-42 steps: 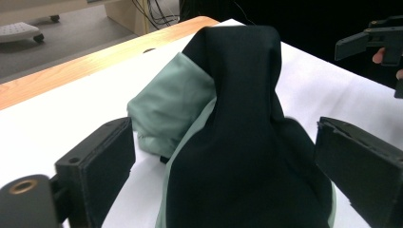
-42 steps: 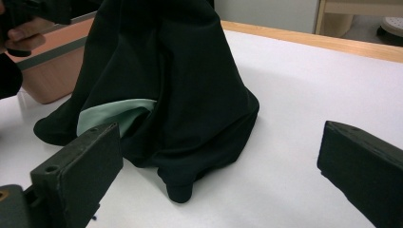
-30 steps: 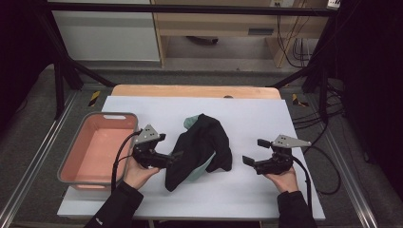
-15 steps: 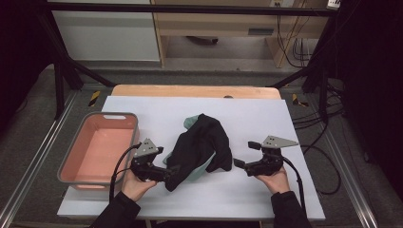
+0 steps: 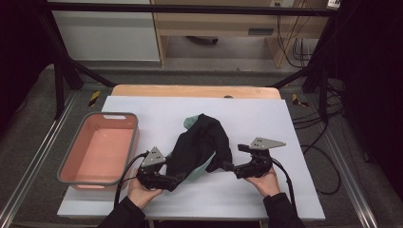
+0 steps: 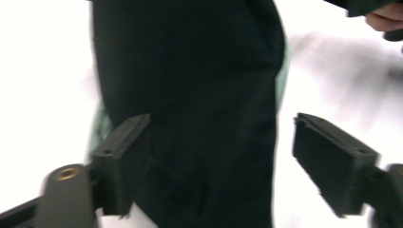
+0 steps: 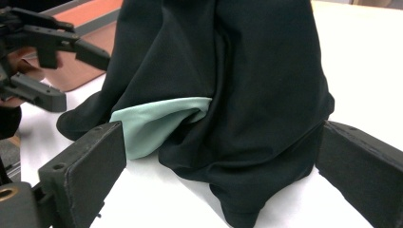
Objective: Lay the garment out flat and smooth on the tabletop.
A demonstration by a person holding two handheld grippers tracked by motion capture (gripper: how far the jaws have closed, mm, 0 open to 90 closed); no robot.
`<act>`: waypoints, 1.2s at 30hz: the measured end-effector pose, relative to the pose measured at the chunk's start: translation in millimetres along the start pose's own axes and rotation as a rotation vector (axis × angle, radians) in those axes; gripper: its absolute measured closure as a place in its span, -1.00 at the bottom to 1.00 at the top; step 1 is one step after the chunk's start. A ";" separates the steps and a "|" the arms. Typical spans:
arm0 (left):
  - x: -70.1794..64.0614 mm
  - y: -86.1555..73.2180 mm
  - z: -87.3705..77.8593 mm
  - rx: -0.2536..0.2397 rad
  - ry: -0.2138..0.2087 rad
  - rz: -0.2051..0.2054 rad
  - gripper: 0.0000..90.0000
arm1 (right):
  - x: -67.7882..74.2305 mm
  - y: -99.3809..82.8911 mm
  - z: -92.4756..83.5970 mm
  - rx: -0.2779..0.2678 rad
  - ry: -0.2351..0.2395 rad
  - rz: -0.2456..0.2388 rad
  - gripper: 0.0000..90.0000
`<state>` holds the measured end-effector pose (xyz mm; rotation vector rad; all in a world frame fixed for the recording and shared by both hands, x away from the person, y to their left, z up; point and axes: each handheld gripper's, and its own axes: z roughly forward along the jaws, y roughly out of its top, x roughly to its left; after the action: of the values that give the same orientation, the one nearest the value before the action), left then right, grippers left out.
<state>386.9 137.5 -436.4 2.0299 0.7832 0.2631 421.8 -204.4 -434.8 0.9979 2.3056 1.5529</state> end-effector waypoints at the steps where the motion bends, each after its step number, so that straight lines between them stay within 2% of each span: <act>1: -1.9 -0.7 1.6 0.009 -0.005 0.001 -0.39 | 1.1 0.0 1.6 0.002 0.001 0.000 -0.92; 2: -3.3 -1.2 3.1 0.018 -0.007 0.004 -0.29 | 3.6 0.2 5.0 0.004 0.002 0.000 -0.92; 4: -5.5 -2.7 6.1 0.026 -0.010 0.002 -0.24 | 5.1 0.5 6.5 0.006 0.005 0.001 -0.92; 6: -6.6 -4.4 9.0 0.038 -0.013 -0.004 -0.10 | 8.3 1.1 9.8 0.009 0.007 -0.004 -0.92; 9: -8.6 -6.7 12.7 0.062 0.016 0.005 0.14 | 15.5 2.4 17.3 0.017 0.013 -0.003 -0.88; 11: -8.9 -7.4 13.2 0.061 0.019 0.004 0.21 | 17.3 2.7 19.5 0.021 0.014 -0.010 -0.87; 13: -8.4 -7.5 13.6 0.065 0.023 0.003 0.42 | 23.6 3.7 25.8 0.031 0.019 -0.013 -0.83; 15: -8.1 -7.5 13.9 0.067 0.024 0.003 0.55 | 27.1 4.2 30.0 0.037 0.016 -0.019 -0.81; 17: -7.7 -7.2 13.9 0.069 0.028 0.010 0.60 | 28.9 4.4 31.8 0.040 0.014 -0.025 -0.78; 20: -9.1 -5.9 12.9 0.062 0.033 0.025 0.77 | 33.9 4.6 37.0 0.042 0.015 -0.037 -0.62; 23: -10.2 -5.2 13.0 0.060 0.035 0.046 0.81 | 35.8 5.3 39.1 0.038 0.019 -0.045 -0.50; 28: -7.9 -4.6 11.6 0.059 0.033 0.044 0.87 | 41.4 9.8 46.8 0.032 0.000 -0.053 -0.18; 29: -7.8 -4.3 11.1 0.056 0.034 0.044 0.87 | 42.7 10.1 50.4 0.029 -0.005 -0.051 0.00; 31: -8.4 -4.0 10.7 0.057 0.037 0.055 0.88 | 43.8 9.4 53.5 0.034 -0.015 -0.054 0.23; 32: -8.4 -4.0 10.7 0.057 0.037 0.055 0.88 | 43.8 9.4 53.5 0.034 -0.015 -0.054 0.23; 33: -8.5 -4.1 10.8 0.055 0.036 0.056 0.88 | 45.7 7.4 54.7 0.035 -0.044 -0.067 0.53; 34: -8.3 -3.9 10.6 0.053 0.032 0.054 0.88 | 45.7 7.4 54.7 0.035 -0.044 -0.067 0.53; 35: -7.9 -3.7 10.4 0.052 0.031 0.054 0.88 | 47.5 5.7 54.1 0.034 -0.065 -0.086 0.80; 36: -7.5 -3.6 10.0 0.051 0.030 0.052 0.88 | 47.5 5.7 54.1 0.034 -0.065 -0.086 0.80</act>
<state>384.3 127.3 -444.1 2.1004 0.7632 0.3067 415.3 -133.0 -443.5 0.9298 2.3055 1.4317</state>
